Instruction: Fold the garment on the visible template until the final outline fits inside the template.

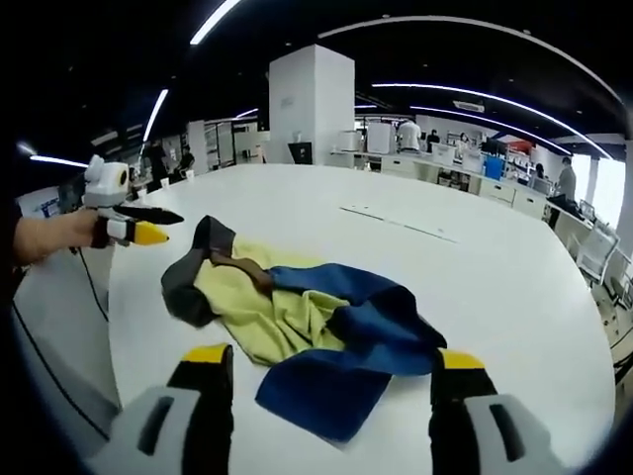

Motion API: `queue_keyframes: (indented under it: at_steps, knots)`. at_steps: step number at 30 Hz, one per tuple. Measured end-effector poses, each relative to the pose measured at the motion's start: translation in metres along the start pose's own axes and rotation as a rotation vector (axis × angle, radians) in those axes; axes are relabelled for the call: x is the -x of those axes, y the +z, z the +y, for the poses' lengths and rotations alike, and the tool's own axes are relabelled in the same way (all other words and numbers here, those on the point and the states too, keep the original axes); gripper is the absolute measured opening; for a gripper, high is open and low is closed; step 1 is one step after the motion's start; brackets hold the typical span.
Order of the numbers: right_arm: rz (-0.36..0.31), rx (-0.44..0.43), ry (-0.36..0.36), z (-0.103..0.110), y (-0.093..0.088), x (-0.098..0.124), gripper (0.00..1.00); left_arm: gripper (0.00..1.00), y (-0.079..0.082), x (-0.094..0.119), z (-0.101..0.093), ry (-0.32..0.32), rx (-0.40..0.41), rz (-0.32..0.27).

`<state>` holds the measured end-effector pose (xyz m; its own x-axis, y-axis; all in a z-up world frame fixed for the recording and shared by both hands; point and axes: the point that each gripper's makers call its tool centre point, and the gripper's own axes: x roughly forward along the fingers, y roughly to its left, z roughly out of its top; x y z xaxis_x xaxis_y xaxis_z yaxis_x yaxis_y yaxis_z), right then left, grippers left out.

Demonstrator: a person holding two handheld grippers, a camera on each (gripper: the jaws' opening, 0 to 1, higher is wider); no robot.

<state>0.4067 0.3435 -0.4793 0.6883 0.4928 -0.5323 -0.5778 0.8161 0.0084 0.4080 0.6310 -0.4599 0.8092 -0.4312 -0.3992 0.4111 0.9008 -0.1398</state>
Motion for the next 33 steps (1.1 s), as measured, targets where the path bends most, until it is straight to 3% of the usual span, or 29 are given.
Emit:
queue_keyframes:
  at_steps: [20, 33]
  knots:
    - [0.049, 0.056, 0.037, -0.001, -0.015, -0.036, 0.64, 0.66, -0.025, -0.018, 0.015, 0.046, -0.007, 0.074]
    - [0.061, 0.075, 0.028, -0.005, -0.022, -0.047, 0.56, 0.59, -0.039, -0.026, 0.022, 0.064, 0.027, 0.099]
